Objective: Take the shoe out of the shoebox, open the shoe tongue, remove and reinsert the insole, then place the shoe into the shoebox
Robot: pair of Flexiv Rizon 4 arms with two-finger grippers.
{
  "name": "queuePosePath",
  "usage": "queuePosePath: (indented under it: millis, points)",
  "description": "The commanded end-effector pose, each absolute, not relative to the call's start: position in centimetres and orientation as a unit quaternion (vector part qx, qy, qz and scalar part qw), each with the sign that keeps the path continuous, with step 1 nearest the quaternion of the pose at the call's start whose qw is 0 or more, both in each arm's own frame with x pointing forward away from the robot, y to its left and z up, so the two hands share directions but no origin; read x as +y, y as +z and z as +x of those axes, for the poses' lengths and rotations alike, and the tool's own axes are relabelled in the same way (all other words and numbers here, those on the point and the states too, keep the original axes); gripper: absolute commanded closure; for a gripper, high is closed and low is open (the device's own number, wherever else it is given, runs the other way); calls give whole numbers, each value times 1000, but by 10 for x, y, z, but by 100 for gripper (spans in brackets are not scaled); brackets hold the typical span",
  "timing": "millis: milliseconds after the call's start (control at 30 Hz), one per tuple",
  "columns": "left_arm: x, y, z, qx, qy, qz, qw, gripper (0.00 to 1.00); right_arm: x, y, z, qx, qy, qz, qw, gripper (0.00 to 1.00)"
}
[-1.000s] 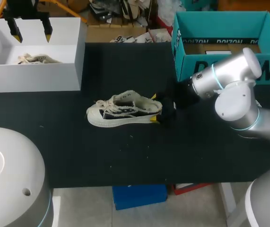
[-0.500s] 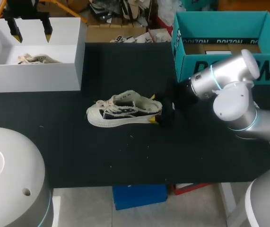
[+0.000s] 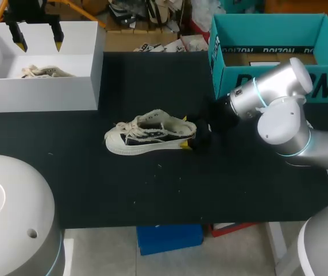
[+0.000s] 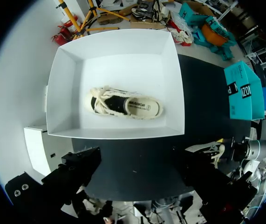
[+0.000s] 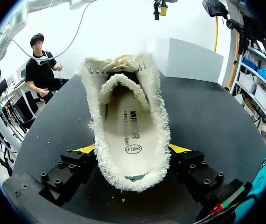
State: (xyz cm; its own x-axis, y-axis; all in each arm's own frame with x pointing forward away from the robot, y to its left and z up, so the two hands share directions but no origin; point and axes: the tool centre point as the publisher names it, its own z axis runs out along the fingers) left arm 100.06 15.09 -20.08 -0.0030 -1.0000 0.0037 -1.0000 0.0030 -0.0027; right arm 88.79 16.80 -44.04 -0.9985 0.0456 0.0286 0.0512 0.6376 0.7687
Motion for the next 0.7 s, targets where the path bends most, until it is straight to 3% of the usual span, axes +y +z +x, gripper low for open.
queuePosePath:
  millis: [33,700]
  points:
    - [151,-200,1000,-708,1,707,0,0,170,-442,890,-905,-424,-27,4,100]
    - [40,-204,921,-698,-80,710,-41,0,170,-442,890,-905,-424,-27,4,100]
